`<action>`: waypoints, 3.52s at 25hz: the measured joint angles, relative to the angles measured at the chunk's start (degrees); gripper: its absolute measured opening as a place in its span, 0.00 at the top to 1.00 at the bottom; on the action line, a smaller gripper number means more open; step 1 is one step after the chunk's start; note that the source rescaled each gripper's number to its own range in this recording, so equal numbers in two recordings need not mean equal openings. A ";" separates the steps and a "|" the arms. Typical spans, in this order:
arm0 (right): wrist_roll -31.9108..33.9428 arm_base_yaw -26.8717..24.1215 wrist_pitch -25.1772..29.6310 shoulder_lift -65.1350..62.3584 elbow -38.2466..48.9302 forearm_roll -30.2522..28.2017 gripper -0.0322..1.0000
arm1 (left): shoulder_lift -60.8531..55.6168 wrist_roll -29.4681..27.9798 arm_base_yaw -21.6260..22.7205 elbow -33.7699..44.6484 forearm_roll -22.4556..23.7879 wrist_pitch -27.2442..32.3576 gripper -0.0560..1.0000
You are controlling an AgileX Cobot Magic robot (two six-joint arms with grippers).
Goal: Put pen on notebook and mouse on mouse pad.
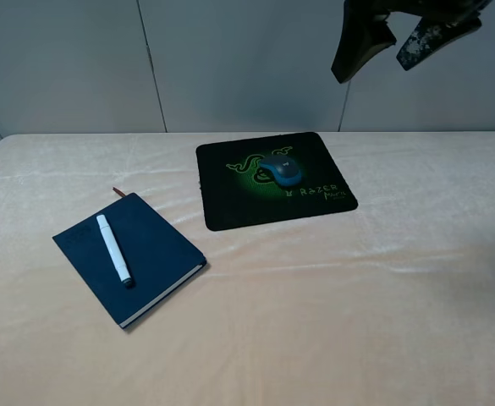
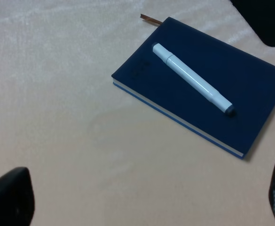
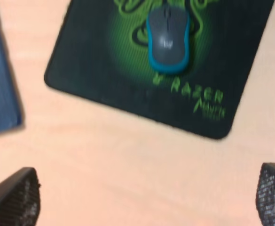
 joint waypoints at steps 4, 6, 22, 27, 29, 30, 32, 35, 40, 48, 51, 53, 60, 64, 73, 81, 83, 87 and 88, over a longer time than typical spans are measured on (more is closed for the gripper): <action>0.00 0.00 0.00 -6.75 6.79 0.00 0.00 | 0.00 0.00 0.00 0.00 0.00 0.00 0.00; 0.25 0.00 0.00 -10.13 9.69 0.00 0.00 | 0.00 0.00 0.00 0.00 0.00 0.00 0.00; 2.39 0.12 0.02 -36.06 32.97 0.00 0.00 | 0.00 0.00 0.00 0.00 0.00 0.00 0.00; 2.54 -3.51 -0.22 -44.83 40.03 0.02 0.00 | 0.00 0.00 0.00 0.00 0.00 0.00 0.00; 2.58 -6.69 -1.69 -49.46 43.17 -0.10 0.00 | 0.00 0.00 0.00 0.00 0.00 0.00 0.00; 2.58 -8.61 -2.77 -51.65 44.70 -0.26 0.00 | 0.00 0.00 0.00 0.00 0.00 0.00 0.00; 2.58 -12.12 -5.02 -57.26 47.59 -0.26 0.00 | 0.00 0.00 0.00 0.00 0.00 0.00 0.00; 2.58 -17.21 -8.63 -65.04 51.63 -0.26 0.00 | 0.00 0.00 0.00 0.00 0.00 0.00 0.00; 2.58 -23.19 -10.83 -76.40 55.89 -0.31 0.00 | 0.00 0.00 0.00 0.00 0.00 0.00 0.00; 3.88 -24.54 -11.13 -88.09 60.10 -2.52 0.00 | 0.00 0.00 0.00 0.00 0.00 0.00 0.00; 7.93 -24.54 -11.20 -88.22 60.23 -5.24 0.00 | 0.00 0.00 0.00 0.00 0.00 0.00 0.00; 10.94 -24.54 -11.25 -88.29 60.23 -7.75 0.00 | 0.00 0.00 0.00 0.00 0.00 0.00 0.00; 15.26 -24.54 -11.25 -88.30 60.23 -10.13 0.00 | 0.00 0.00 0.00 0.00 0.00 0.00 0.00; 15.26 -24.54 -11.25 -88.30 60.23 -10.13 0.00 | 0.00 0.00 0.00 0.00 0.00 0.00 0.00; 15.26 -24.54 -11.25 -88.30 60.23 -10.13 0.00 | 0.00 0.00 0.00 0.00 0.00 0.00 0.00; 15.26 -24.54 -11.25 -88.30 60.23 -10.13 0.00 | 0.00 0.00 0.00 0.00 0.00 0.00 0.00; 15.26 -24.54 -11.25 -88.30 60.23 -10.13 0.00 | 0.00 0.00 0.00 0.00 0.00 0.00 0.00; 15.26 -24.54 -11.25 -88.30 60.23 -10.13 0.00 | 0.00 0.00 0.00 0.00 0.00 0.00 0.00; 15.26 -24.54 -11.25 -88.30 60.23 -10.13 0.00 | 0.00 0.00 0.00 0.00 0.00 0.00 0.00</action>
